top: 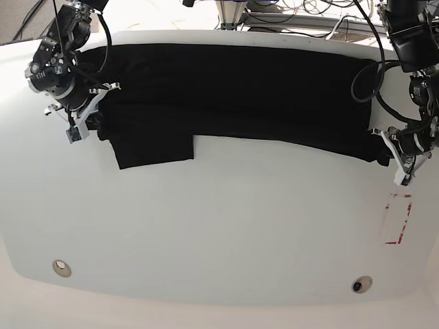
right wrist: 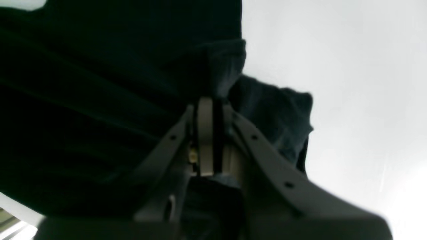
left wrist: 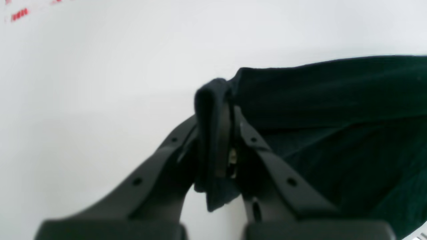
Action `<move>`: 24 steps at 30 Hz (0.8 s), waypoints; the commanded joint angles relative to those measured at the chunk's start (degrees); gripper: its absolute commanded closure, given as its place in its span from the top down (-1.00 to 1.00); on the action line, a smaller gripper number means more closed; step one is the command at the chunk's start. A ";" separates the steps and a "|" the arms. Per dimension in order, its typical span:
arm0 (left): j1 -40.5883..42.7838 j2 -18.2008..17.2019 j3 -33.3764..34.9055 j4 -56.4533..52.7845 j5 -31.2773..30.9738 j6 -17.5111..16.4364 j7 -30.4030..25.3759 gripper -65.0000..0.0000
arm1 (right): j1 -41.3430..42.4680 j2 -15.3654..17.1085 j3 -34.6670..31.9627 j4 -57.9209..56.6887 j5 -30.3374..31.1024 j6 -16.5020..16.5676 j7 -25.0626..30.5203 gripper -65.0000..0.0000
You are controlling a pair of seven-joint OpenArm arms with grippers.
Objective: Layout the t-shirt on the table in an organized manner, then fold the t-shirt properly
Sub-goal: 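Lay the folded hem down and open both grippers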
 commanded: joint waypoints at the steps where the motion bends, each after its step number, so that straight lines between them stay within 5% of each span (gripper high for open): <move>1: -0.21 -2.18 -0.19 1.10 0.05 0.27 -0.73 -0.97 | -0.97 -0.42 1.54 1.06 -0.37 -0.14 1.36 -1.00; 7: 2.08 -2.44 1.30 1.10 0.05 0.27 -0.73 -0.96 | -3.17 -1.91 1.54 0.80 -0.63 -0.14 4.52 -0.79; 10: 3.31 -2.44 2.01 1.10 0.05 0.27 -0.73 -0.83 | -3.79 -2.27 1.54 0.80 -0.63 -0.14 4.87 -0.30; 14: 4.80 -2.44 2.09 1.18 0.05 0.27 -0.73 -0.34 | -4.05 -2.71 1.63 0.97 -0.63 -0.14 4.87 0.51; 17: 5.16 -2.44 2.09 1.45 0.05 0.27 -0.73 -0.01 | -4.66 -2.71 1.63 1.33 -0.28 -0.14 4.87 0.93; 19: 5.24 -2.53 2.01 2.68 0.14 0.27 -0.73 0.14 | -4.93 -2.71 1.63 2.20 -0.10 -0.14 4.87 1.00; 24: 7.62 -4.29 2.01 6.81 -0.03 0.27 -0.64 0.15 | -4.66 -3.23 4.53 5.11 -0.01 -0.14 4.79 1.00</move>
